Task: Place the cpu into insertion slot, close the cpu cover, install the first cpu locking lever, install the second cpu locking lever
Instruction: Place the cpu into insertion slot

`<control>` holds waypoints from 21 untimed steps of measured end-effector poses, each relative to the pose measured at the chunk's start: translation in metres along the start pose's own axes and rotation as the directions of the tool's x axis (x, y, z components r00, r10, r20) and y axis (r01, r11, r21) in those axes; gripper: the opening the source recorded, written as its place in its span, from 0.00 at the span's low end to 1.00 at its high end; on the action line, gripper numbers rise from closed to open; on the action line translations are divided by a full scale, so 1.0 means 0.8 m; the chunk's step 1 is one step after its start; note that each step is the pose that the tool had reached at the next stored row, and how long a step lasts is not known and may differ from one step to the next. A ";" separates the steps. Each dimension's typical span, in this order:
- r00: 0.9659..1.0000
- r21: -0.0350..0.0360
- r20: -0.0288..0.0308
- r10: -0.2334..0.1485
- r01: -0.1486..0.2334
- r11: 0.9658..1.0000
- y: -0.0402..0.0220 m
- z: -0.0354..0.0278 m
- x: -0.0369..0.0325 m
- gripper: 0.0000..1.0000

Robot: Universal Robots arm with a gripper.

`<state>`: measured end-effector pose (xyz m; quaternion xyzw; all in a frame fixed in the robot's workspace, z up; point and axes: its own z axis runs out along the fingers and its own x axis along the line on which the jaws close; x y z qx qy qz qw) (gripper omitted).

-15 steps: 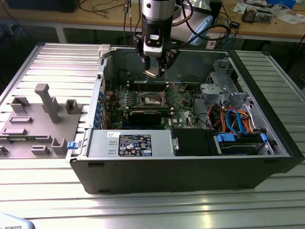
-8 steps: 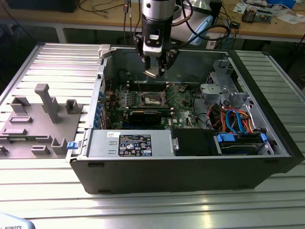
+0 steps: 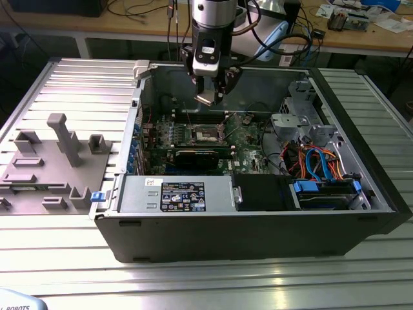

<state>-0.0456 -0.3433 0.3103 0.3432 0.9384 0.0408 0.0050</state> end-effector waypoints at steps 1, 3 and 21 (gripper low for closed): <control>1.000 0.000 0.000 0.003 -0.003 1.000 0.0000 0.0000 0.0000 0.54; 1.000 0.000 0.001 0.008 -0.008 1.000 0.0000 0.0000 0.0000 0.54; 0.999 -0.001 0.004 0.051 -0.051 0.999 0.0000 0.0000 0.0000 0.54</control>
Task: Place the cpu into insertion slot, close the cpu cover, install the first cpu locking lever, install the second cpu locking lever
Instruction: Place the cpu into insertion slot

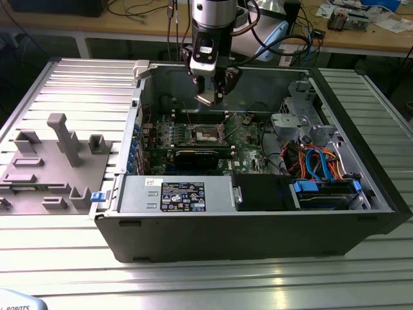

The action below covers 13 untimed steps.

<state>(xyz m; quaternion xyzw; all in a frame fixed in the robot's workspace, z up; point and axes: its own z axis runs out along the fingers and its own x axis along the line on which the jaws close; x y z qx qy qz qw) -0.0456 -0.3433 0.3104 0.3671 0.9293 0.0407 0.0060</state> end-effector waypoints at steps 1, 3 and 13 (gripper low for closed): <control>1.000 0.000 0.000 0.002 -0.002 1.000 0.0000 0.0000 0.0000 0.54; 1.000 0.000 0.000 0.005 -0.005 1.000 0.0000 0.0000 0.0000 0.54; 1.000 0.000 0.002 0.025 -0.025 1.000 0.0000 0.0000 0.0000 0.54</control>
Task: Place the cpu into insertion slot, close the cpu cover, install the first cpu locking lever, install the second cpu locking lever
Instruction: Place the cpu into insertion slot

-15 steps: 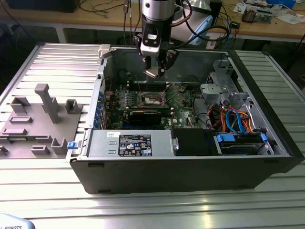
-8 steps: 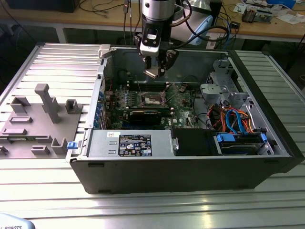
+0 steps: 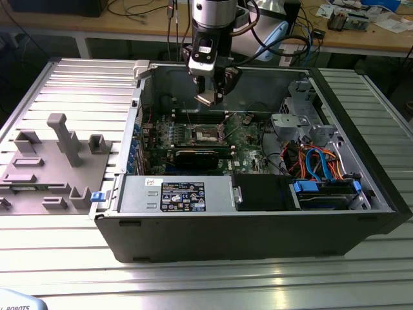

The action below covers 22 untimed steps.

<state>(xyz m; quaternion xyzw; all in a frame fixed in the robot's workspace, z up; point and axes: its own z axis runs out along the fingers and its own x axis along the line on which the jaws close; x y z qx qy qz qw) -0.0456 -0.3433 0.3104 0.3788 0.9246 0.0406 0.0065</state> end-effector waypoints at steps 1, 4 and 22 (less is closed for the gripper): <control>1.000 0.000 0.000 0.002 -0.002 1.000 0.0000 0.0000 0.0000 0.54; 1.000 0.000 0.001 0.009 -0.009 1.000 0.0000 0.0000 0.0000 0.54; 0.999 -0.001 0.004 0.048 -0.048 0.999 0.0000 0.0000 0.0000 0.54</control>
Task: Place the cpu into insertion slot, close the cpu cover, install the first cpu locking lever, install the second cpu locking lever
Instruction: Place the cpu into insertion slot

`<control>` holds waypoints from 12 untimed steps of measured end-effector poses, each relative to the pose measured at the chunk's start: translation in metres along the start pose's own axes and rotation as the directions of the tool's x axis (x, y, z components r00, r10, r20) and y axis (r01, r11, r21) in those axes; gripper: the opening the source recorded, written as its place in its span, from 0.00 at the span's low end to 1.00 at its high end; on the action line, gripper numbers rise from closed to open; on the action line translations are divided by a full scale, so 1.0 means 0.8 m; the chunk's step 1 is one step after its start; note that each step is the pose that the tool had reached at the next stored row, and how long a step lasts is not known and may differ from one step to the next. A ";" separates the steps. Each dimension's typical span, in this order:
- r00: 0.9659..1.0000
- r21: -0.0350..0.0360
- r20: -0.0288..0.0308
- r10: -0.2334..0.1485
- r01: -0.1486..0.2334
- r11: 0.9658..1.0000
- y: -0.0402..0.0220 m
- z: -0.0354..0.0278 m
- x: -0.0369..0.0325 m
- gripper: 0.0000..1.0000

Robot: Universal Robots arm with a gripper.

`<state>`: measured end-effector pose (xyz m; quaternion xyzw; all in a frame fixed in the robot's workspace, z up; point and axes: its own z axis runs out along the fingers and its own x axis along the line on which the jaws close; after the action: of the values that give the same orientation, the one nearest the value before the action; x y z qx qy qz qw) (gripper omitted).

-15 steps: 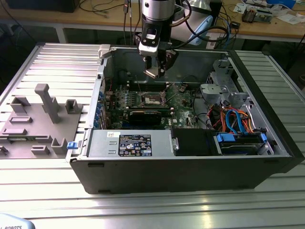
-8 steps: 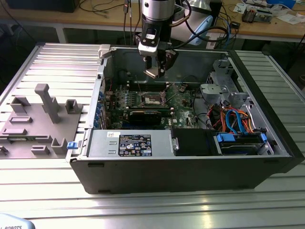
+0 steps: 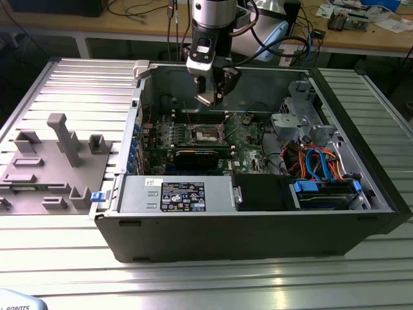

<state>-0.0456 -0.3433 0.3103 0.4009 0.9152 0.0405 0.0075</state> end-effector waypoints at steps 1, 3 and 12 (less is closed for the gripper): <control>1.000 0.000 0.000 0.003 -0.003 1.000 0.0000 0.0000 0.0000 0.54; 1.000 0.000 0.001 0.007 -0.007 1.000 0.0000 0.0000 0.0000 0.54; 1.000 0.000 0.002 0.026 -0.026 1.000 0.0000 0.0000 0.0000 0.54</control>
<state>-0.0455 -0.3433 0.3104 0.4130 0.9098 0.0403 0.0081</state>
